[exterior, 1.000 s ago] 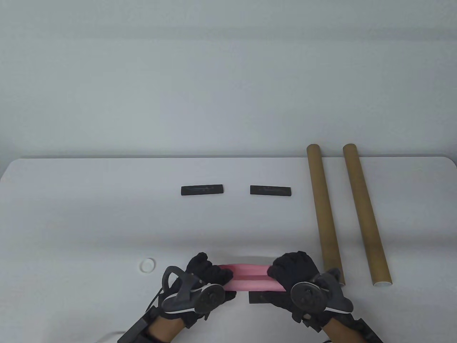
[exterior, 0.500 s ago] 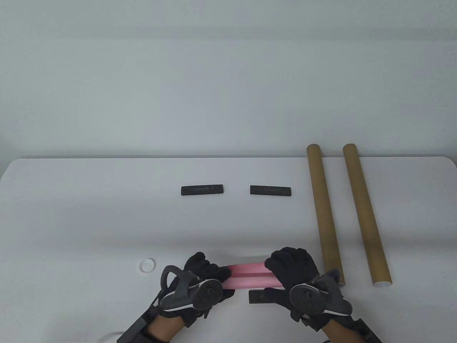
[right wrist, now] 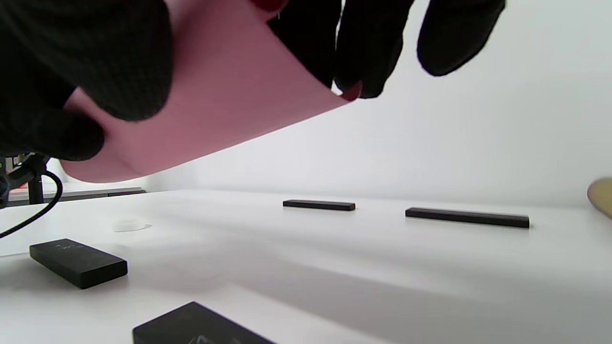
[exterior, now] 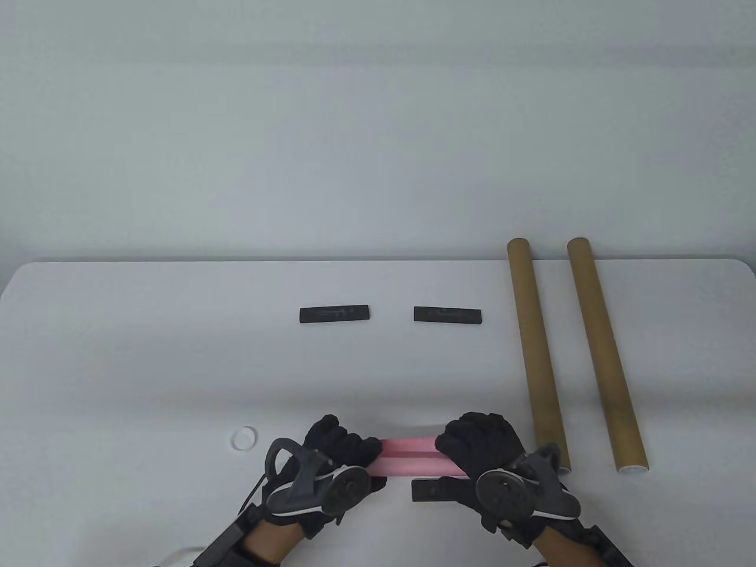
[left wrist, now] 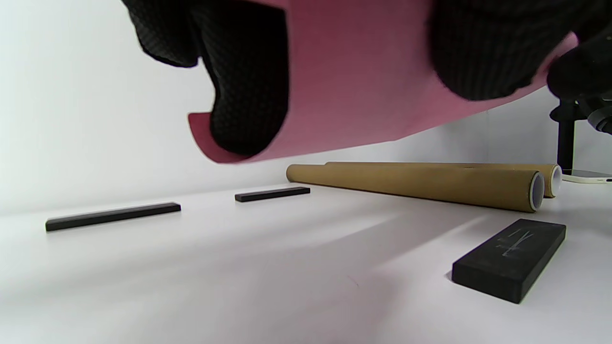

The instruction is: Roll up papers and store in mailing tubes

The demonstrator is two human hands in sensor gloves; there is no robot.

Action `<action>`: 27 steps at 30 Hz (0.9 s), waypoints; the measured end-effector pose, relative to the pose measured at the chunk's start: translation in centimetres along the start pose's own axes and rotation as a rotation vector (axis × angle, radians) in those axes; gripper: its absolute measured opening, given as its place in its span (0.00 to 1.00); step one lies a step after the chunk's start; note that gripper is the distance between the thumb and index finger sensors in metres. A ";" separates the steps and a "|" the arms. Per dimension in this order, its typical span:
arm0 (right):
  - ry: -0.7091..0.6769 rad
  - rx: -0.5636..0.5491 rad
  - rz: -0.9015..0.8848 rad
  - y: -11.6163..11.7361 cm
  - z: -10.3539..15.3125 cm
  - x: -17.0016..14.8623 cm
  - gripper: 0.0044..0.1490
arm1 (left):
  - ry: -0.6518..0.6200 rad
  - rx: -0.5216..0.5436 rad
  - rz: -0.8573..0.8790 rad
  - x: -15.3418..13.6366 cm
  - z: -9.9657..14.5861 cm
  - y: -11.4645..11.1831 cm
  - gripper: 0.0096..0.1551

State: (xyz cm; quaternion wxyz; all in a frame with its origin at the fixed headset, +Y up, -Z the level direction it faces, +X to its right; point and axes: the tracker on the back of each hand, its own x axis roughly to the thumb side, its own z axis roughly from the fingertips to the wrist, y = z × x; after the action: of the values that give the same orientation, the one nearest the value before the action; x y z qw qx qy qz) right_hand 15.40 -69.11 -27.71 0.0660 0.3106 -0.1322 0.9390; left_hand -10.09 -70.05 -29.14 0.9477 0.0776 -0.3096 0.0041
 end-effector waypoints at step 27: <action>0.004 -0.031 0.005 -0.2 0.0 0.3 0.44 | -0.005 -0.014 0.002 -0.2 0.0 -0.3 0.38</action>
State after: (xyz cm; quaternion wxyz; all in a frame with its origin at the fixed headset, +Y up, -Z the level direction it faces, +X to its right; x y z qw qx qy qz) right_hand 15.19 -68.89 -27.44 0.0686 0.3072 -0.1476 0.9376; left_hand -10.22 -70.36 -29.32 0.9473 0.0709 -0.3123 0.0026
